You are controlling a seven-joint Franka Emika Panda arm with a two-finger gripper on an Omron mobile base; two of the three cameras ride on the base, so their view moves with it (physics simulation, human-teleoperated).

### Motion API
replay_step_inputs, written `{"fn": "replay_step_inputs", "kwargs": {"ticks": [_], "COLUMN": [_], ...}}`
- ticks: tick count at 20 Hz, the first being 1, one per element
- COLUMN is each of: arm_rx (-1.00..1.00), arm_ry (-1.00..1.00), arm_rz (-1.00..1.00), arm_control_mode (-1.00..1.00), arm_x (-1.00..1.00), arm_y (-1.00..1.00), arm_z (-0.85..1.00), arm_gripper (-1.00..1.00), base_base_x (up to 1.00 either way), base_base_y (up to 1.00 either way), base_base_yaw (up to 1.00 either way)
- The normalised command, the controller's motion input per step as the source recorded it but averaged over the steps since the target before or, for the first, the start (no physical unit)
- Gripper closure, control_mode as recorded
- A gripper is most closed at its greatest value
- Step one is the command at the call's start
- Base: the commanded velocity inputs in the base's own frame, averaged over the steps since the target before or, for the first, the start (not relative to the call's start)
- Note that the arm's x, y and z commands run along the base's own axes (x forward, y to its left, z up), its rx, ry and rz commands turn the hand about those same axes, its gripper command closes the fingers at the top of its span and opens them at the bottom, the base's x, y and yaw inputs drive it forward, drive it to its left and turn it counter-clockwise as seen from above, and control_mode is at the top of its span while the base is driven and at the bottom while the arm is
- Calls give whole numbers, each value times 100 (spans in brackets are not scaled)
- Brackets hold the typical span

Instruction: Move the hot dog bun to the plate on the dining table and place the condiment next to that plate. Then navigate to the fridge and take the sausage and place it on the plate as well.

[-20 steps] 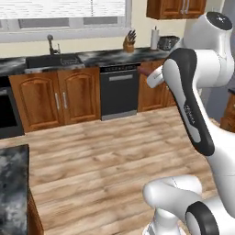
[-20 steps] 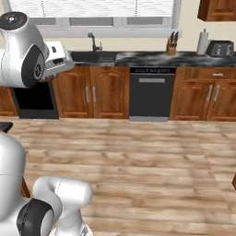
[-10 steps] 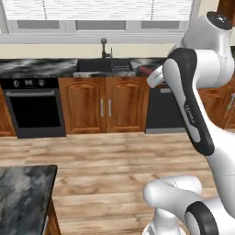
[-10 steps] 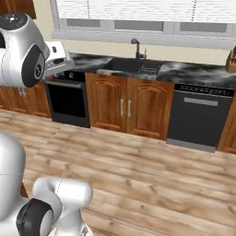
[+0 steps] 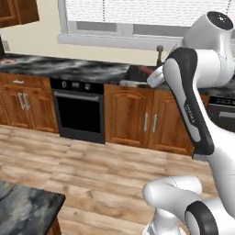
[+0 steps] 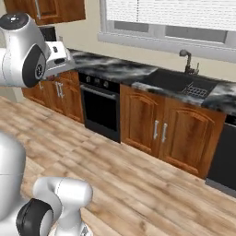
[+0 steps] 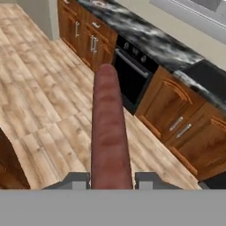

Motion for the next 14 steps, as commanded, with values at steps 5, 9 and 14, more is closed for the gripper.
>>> {"fn": "replay_step_inputs", "kwargs": {"ticks": [5, 9, 14], "arm_rx": [0, 0, 0], "arm_ry": [0, 0, 0], "arm_rz": [0, 0, 0], "arm_control_mode": [100, 100, 100], "arm_x": [0, 0, 0], "arm_y": [0, 0, 0], "arm_z": [0, 0, 0], "arm_gripper": [100, 100, 100], "base_base_x": [100, 100, 100], "base_base_y": [-5, -1, -1], "base_base_yaw": [67, 70, 69]}}
